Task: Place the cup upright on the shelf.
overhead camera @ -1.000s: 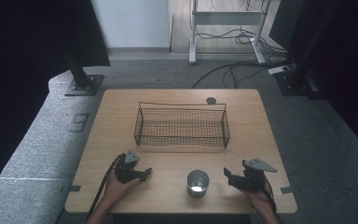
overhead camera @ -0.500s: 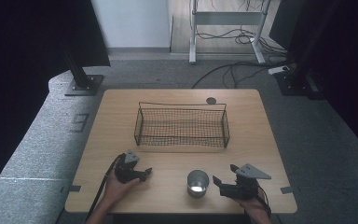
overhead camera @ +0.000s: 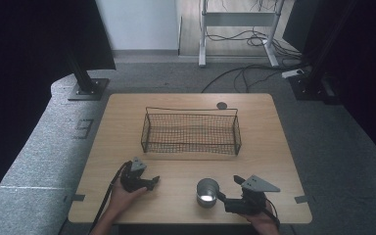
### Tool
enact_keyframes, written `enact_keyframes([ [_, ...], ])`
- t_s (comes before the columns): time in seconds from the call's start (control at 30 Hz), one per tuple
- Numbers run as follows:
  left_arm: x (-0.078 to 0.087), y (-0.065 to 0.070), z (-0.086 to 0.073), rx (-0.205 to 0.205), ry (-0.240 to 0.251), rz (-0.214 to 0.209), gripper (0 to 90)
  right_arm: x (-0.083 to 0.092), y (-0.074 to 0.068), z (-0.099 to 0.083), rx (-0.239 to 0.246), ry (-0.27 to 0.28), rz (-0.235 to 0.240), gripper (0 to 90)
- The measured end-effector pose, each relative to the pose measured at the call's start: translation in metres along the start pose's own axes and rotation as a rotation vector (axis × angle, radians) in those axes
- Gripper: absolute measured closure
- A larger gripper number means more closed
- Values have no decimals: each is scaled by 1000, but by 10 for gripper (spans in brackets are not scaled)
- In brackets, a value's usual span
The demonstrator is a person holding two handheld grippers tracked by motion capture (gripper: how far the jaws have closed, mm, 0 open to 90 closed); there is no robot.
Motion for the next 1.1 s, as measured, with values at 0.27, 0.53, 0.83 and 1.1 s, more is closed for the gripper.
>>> enact_keyframes([
  [0.27, 0, 0, 0, 0, 1, 0, 167, -2, -17, 3, 20, -1, 54, 129],
  [0.53, 0, 0, 0, -1, 1, -2, 167, -10, -26, 0, 37, -26, 76, 125],
  [0.83, 0, 0, 0, -1, 0, -2, 166, -26, -32, -5, 75, -53, 51, 105],
  [1.1, 0, 0, 0, -1, 1, -2, 166, -42, -33, -11, 84, -91, 42, 86],
])
Point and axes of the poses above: each handheld gripper's, and its own axes: x roughly backward along the jaws, z roughly out of its top, y roughly to its right, the point moved 5 cm from there along -x, roughly forward along the jaws, and after that the axes turned 3 degrees about x, right-handed, at the moved point
